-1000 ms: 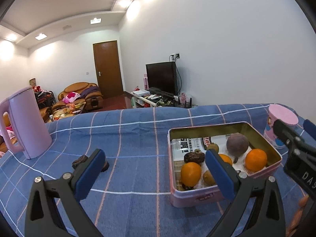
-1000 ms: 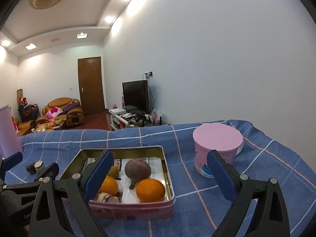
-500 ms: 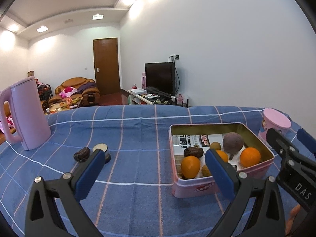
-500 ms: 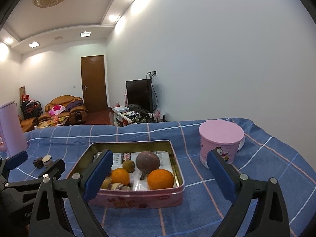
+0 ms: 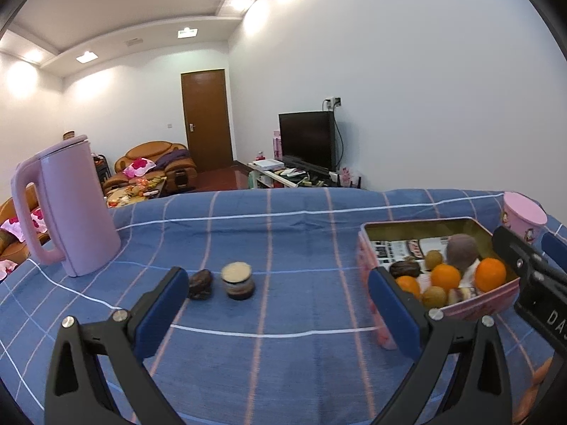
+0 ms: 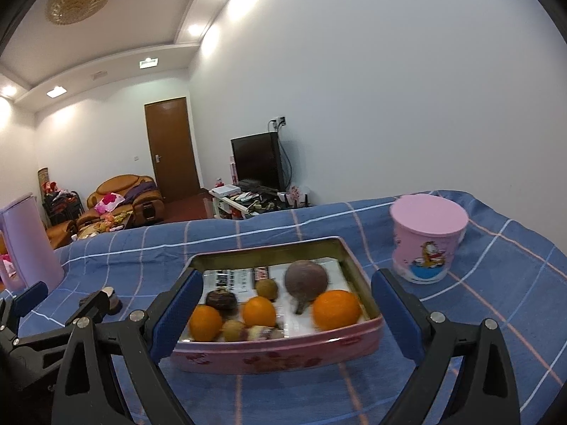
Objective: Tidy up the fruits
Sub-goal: 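Move both grippers toward the brown fruit and cut piece on the bedspread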
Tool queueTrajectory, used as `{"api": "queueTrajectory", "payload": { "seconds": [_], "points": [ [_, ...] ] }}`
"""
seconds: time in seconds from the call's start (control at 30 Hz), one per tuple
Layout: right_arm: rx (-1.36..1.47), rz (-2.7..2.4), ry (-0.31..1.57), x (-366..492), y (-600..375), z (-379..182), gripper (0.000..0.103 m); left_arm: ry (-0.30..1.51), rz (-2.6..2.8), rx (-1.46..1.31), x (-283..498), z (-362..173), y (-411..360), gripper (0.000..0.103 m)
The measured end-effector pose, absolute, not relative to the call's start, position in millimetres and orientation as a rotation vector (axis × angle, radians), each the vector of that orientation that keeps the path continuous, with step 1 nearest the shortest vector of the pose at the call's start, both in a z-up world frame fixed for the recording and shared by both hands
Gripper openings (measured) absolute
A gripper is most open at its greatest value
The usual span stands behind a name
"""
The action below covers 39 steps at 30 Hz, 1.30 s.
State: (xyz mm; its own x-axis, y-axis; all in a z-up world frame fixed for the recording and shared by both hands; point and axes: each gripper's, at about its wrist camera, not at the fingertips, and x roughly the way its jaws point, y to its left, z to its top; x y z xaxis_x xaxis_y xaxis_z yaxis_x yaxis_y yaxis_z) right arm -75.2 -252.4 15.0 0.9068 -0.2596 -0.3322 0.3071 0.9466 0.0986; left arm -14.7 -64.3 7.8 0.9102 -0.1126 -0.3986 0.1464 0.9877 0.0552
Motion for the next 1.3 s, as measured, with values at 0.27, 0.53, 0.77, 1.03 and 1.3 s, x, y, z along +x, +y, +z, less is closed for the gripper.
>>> {"api": "queueTrajectory", "payload": {
  "seconds": [0.27,0.53,0.77,1.03,1.3],
  "points": [
    [0.115,-0.242,0.325,-60,-214,15,0.097,0.423,-0.112,0.073,-2,6,-38,0.103],
    [0.128,-0.199,0.341,-41,-186,12,0.097,0.475,-0.08,0.04,20,1,-10,0.103],
    [0.134,-0.158,0.363,-24,-165,10,0.097,0.522,-0.012,0.031,44,-4,22,0.103],
    [0.13,-0.09,0.439,2,-142,5,0.097,0.669,0.082,-0.04,81,-20,71,0.103],
    [0.102,0.01,0.58,42,-114,-7,0.097,0.708,0.163,0.034,95,-25,90,0.103]
  ]
}}
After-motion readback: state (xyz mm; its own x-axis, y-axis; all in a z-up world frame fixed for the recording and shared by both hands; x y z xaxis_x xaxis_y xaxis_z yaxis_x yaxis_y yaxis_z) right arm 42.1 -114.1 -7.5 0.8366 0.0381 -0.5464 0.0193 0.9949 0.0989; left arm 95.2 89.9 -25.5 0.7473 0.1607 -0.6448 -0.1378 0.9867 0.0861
